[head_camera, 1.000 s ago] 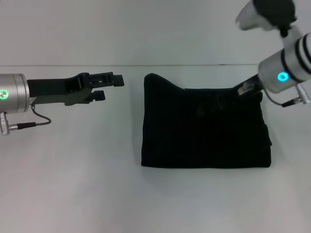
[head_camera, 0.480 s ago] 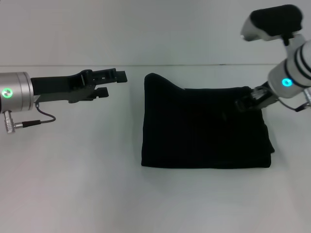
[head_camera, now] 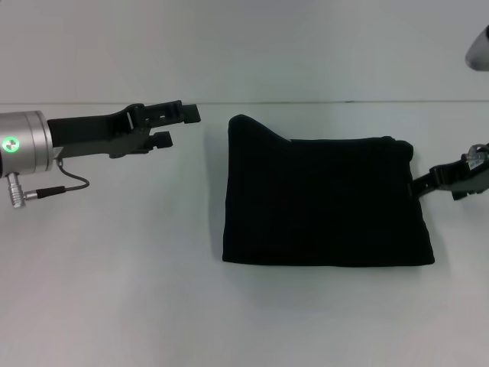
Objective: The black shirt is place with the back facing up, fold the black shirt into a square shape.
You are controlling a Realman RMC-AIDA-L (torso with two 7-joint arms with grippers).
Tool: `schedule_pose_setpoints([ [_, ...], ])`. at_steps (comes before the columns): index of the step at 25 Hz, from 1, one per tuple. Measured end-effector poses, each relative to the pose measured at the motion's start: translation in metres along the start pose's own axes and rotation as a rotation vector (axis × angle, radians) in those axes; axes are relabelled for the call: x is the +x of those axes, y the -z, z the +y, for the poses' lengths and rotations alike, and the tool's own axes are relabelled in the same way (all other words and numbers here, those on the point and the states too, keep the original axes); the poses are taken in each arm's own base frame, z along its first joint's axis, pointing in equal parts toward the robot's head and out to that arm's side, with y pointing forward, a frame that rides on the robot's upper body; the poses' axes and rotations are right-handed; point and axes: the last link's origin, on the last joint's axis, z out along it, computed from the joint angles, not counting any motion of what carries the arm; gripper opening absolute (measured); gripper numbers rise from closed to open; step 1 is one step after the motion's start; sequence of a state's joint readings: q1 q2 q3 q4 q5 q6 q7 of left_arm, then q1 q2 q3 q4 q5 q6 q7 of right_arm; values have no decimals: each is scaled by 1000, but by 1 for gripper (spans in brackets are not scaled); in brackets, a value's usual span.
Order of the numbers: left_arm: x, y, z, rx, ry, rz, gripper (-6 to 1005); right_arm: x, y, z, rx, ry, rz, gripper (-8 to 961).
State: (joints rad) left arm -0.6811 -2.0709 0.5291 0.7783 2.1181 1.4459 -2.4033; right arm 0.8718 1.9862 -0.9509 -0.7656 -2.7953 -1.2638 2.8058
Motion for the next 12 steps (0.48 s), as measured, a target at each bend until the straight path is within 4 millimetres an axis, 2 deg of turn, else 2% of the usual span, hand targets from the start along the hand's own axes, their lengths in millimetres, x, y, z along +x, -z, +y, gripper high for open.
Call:
schedule_pose_setpoints([
  [6, 0, 1, 1, -24, 9, 21, 949, -2, 7, 5, -158, -41, -66, 931],
  [12, -4, 2, 0, -41, 27, 31, 948, 6, -2, 0, -218, -107, -61, 930],
])
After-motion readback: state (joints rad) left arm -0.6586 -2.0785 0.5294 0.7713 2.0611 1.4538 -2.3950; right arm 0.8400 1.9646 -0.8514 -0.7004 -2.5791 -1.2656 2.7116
